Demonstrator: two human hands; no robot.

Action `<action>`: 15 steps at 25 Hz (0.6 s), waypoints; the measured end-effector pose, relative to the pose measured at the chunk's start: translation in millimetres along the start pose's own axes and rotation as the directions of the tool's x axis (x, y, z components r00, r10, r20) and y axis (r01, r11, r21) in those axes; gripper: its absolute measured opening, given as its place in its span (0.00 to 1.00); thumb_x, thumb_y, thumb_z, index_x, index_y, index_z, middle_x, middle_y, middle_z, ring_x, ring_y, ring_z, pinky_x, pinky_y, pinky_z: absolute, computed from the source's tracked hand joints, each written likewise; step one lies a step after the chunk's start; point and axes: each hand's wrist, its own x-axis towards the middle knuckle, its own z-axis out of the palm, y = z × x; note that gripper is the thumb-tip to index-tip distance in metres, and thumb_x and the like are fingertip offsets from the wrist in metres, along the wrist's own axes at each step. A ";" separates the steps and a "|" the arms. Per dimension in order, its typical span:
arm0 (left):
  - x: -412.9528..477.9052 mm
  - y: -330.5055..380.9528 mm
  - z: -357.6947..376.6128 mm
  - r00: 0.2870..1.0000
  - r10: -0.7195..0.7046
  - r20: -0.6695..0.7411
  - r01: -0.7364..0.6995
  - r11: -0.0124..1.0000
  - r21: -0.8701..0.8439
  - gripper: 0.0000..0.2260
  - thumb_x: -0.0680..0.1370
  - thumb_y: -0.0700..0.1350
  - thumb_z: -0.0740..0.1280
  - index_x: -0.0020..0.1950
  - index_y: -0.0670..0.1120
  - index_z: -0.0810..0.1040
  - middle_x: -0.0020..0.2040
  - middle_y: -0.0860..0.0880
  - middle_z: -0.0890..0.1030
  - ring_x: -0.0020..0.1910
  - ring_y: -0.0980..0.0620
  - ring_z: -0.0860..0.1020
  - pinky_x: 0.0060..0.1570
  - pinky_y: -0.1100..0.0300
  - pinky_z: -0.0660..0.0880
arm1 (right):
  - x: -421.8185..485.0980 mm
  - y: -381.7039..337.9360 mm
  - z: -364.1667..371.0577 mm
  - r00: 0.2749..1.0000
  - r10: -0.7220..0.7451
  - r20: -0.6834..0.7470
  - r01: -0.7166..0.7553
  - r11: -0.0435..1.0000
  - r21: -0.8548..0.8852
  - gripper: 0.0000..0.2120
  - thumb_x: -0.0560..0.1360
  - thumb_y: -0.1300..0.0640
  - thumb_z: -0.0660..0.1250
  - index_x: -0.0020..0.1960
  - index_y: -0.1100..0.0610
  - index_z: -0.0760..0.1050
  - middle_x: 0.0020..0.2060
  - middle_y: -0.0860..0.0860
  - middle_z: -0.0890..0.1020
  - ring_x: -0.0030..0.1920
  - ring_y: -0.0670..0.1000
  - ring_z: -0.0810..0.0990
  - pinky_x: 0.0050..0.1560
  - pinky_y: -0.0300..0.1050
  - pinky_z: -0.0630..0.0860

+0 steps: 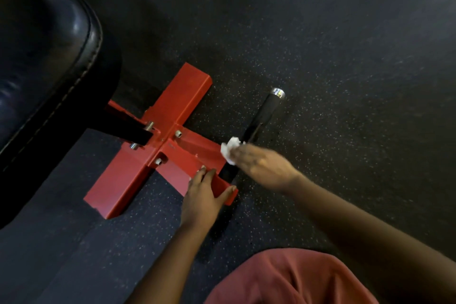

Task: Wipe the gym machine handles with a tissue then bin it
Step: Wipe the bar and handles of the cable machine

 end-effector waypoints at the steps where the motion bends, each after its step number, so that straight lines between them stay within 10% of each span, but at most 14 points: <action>1: -0.1 -0.5 0.0 1.000 0.005 0.005 -0.005 1.000 0.014 0.32 0.72 0.62 0.64 0.71 0.47 0.65 0.72 0.48 0.65 0.69 0.48 0.64 0.66 0.49 0.67 | -3.8 -10.1 2.8 0.999 -0.052 0.014 0.052 0.999 -0.011 0.21 0.73 0.61 0.51 0.60 0.60 0.76 0.57 0.53 0.80 0.58 0.51 0.78 0.57 0.42 0.76; 7: 10.9 10.1 -14.3 0.996 0.092 0.013 -0.093 0.968 0.233 0.31 0.74 0.66 0.51 0.69 0.49 0.68 0.68 0.48 0.70 0.69 0.46 0.65 0.73 0.48 0.52 | 6.3 50.7 -15.5 0.999 -0.031 0.026 0.034 0.994 -0.107 0.22 0.72 0.60 0.51 0.59 0.60 0.78 0.56 0.53 0.81 0.55 0.52 0.80 0.50 0.41 0.78; 11: 32.2 36.4 -10.6 0.994 0.078 0.082 -0.064 0.984 -0.164 0.23 0.79 0.56 0.57 0.71 0.49 0.66 0.68 0.47 0.71 0.69 0.46 0.65 0.70 0.49 0.60 | 4.7 71.1 -15.6 0.998 0.020 0.062 -0.011 0.991 -0.137 0.22 0.72 0.61 0.50 0.60 0.61 0.76 0.57 0.54 0.80 0.55 0.53 0.79 0.52 0.43 0.77; 15: 43.9 38.7 -5.6 0.994 0.074 0.086 -0.040 0.938 -0.343 0.18 0.80 0.50 0.57 0.69 0.47 0.69 0.64 0.45 0.75 0.64 0.48 0.72 0.60 0.61 0.67 | -0.1 79.8 -26.2 0.935 0.353 -0.030 -0.354 0.933 -0.067 0.24 0.72 0.62 0.48 0.63 0.62 0.73 0.61 0.56 0.77 0.59 0.55 0.77 0.52 0.47 0.79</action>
